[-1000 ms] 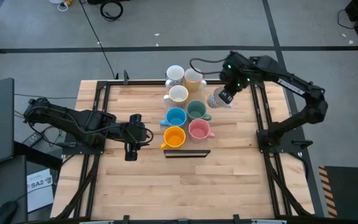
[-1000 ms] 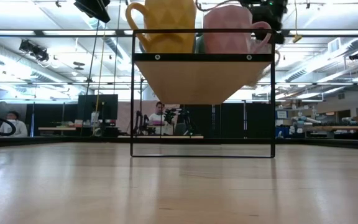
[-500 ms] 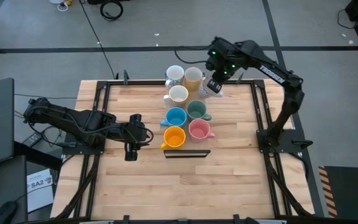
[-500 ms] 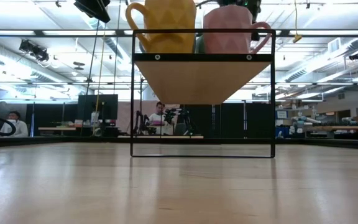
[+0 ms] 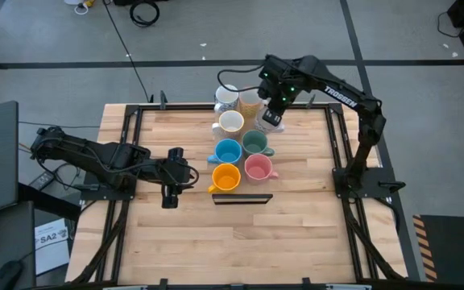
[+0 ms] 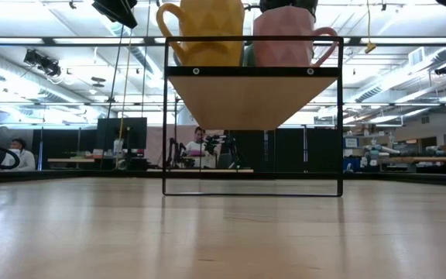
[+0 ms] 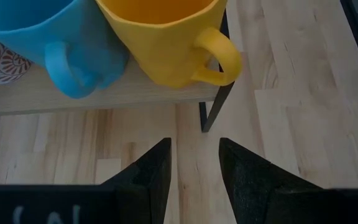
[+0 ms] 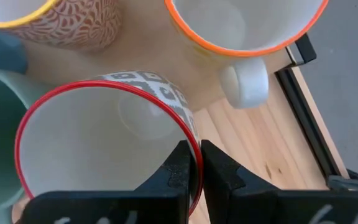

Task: Place coffee mugs
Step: Put the red patterned mug on the shelf

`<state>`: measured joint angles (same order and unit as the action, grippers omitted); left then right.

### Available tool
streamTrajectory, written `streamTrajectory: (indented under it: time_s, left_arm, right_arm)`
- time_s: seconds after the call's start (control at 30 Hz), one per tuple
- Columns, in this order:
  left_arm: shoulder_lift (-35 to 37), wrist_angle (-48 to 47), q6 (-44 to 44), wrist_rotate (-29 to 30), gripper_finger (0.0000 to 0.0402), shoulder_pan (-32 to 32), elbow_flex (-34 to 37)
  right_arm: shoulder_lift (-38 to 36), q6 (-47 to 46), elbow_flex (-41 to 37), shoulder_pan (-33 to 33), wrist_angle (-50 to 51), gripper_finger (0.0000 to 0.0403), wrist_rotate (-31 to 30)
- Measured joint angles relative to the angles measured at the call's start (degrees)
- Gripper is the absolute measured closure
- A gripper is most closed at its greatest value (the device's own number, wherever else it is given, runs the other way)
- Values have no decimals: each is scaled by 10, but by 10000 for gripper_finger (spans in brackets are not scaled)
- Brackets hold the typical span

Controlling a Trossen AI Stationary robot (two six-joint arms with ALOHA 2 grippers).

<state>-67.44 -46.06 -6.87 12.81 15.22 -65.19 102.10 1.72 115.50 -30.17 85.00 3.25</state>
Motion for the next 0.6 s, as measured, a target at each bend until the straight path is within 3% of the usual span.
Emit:
streamTrajectory:
  time_s: [0.6]
  left_arm:
    - [0,0,1,0,260,0,0]
  right_arm:
    - [0,0,-4,17,-59,374,-2]
